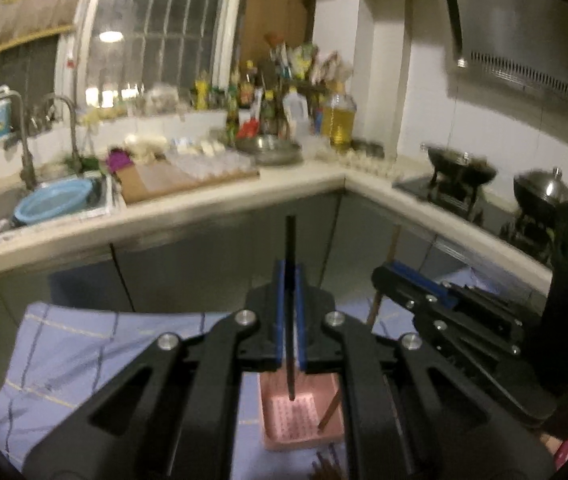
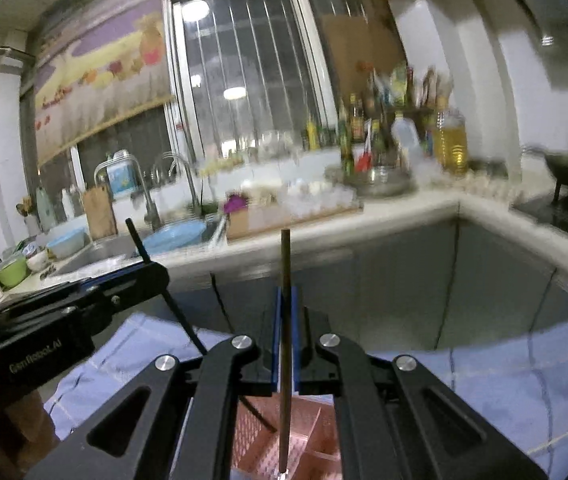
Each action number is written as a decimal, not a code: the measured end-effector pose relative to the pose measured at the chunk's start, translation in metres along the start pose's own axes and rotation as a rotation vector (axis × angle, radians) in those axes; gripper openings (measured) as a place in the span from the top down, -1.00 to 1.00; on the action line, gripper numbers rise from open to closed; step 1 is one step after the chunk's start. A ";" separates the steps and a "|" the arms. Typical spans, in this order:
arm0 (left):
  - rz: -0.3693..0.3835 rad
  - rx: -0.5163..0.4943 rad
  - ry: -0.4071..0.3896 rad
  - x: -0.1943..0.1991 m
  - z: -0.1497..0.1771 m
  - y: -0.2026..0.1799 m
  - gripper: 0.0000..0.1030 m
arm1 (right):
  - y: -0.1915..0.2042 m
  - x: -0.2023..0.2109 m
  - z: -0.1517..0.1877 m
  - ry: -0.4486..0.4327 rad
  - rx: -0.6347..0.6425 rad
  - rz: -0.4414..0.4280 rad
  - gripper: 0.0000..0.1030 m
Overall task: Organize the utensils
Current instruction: 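Lift both held chopsticks over the pink basket and release them inside, then bring both open grippers back to the chopstick bundle, then grasp one chopstick with the right gripper while the left gripper grasps another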
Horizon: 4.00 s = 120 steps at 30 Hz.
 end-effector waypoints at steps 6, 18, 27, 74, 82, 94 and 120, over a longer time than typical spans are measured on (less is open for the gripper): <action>0.016 0.052 0.174 -0.035 0.044 0.000 0.39 | -0.009 -0.014 0.023 0.125 -0.111 -0.058 0.80; -0.028 0.069 -0.021 0.059 0.023 0.006 0.14 | -0.008 0.100 0.018 -0.051 -0.146 -0.046 0.10; 0.072 0.067 0.275 0.088 0.182 -0.009 0.54 | -0.005 0.134 0.213 0.371 -0.078 0.002 0.52; 0.046 0.138 0.566 0.055 0.289 -0.036 0.63 | 0.018 0.139 0.287 0.430 0.118 0.137 0.57; 0.003 0.037 0.551 0.058 0.290 -0.050 0.63 | 0.017 0.140 0.287 0.422 0.107 0.131 0.57; -0.068 -0.041 0.528 0.054 0.292 -0.058 0.57 | 0.020 0.144 0.291 0.401 0.138 0.150 0.57; 0.079 -0.034 0.547 0.085 0.301 -0.016 0.84 | -0.020 0.172 0.290 0.466 0.040 0.208 0.82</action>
Point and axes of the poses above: each gripper's, at about its wrist camera, not at the fingertips, and x roughly against the way its jaws point, y to its left, z to its underside, the point moved 5 cm from there along -x, roughly the way its jaws point, and after that the axes turned 6 degrees about -y, right-handed, at the moved point
